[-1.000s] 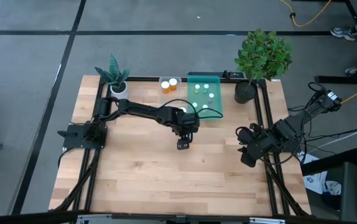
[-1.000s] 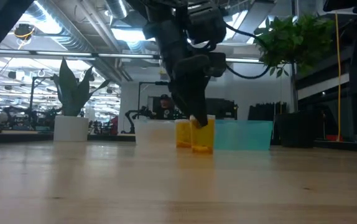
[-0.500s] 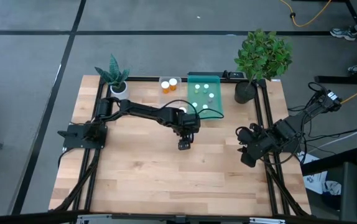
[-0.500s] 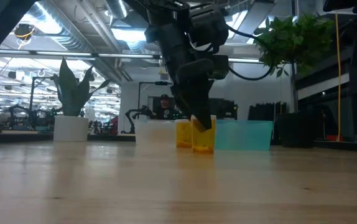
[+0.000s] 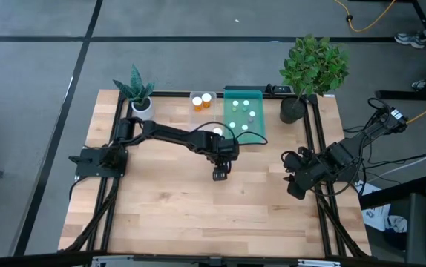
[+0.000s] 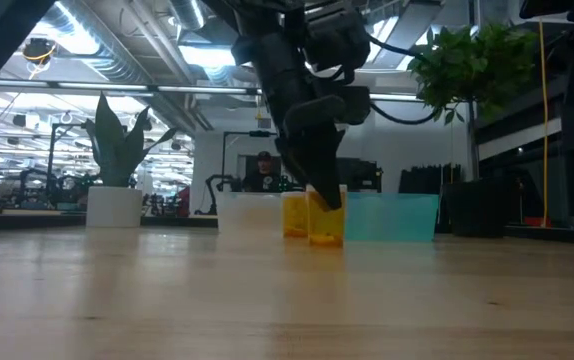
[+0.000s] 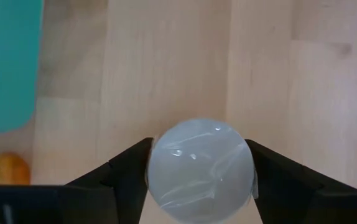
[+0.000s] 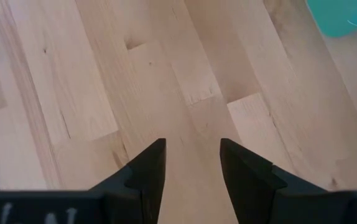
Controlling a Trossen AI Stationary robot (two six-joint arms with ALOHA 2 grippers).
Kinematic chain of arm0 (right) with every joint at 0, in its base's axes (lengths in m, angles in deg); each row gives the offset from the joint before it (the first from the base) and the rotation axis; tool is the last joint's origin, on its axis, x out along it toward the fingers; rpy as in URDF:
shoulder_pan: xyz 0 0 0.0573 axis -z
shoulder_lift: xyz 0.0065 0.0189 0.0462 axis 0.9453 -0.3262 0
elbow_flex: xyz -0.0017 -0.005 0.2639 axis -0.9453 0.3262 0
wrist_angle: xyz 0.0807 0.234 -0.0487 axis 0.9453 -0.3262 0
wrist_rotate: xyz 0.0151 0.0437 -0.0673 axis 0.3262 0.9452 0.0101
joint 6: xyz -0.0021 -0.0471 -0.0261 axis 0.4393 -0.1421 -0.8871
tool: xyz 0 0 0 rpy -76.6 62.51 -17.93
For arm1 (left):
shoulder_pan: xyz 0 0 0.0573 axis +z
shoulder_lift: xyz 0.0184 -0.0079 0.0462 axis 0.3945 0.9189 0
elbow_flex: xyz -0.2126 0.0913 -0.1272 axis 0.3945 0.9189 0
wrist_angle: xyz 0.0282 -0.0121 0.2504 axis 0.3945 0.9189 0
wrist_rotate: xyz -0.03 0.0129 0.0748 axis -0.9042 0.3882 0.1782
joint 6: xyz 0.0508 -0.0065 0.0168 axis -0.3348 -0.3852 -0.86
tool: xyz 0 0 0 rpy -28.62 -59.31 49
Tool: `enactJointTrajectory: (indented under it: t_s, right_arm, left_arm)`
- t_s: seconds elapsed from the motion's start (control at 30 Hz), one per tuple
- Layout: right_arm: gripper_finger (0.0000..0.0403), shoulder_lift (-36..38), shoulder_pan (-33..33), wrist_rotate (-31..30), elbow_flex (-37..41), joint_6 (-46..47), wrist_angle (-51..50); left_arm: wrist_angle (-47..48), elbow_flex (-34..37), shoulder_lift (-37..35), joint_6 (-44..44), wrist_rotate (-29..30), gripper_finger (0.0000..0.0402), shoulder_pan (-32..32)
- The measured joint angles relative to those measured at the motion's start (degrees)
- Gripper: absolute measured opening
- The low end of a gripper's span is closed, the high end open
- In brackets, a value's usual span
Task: Pick and place medicine bottles into bin by pill shape (circle, oval)
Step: Put the orange capsule bottle into the transparent bin
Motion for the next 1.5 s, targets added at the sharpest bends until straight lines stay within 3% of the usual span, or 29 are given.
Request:
enactJointTrajectory:
  t_s: [0.27,0.47,0.77,0.97,1.1,1.5]
  right_arm:
    - [0.0154,0.0,0.0,0.0,0.0,0.0,-0.02]
    - [0.0154,0.0,0.02,0.02,0.01,0.0,0.0]
    - [0.0154,0.0,0.02,0.02,0.01,-0.01,0.04]
    - [0.0154,0.0,0.02,-1.1,0.01,-0.04,0.04]
    - [0.0154,0.02,0.02,-1.34,0.01,-0.04,0.04]
    - [0.0154,0.02,0.02,-1.4,0.01,-0.04,0.02]
  left_arm:
    - [3.78,-0.36,-2.1,0.4,0.53,0.0186,0.4]
    - [12.33,-4.41,-7.53,-6.34,4.77,0.0185,3.52]
    - [15.32,-4.69,-14.6,-10.6,4.49,0.0186,17.08]
    - [9.02,1.15,-13.18,-11.11,-1.05,0.0186,25.76]
    - [2.49,5.42,-12.81,-11.57,-1.47,0.0186,29.38]
    - [-0.92,12.35,-12.81,-11.09,-1.23,0.0186,31.91]
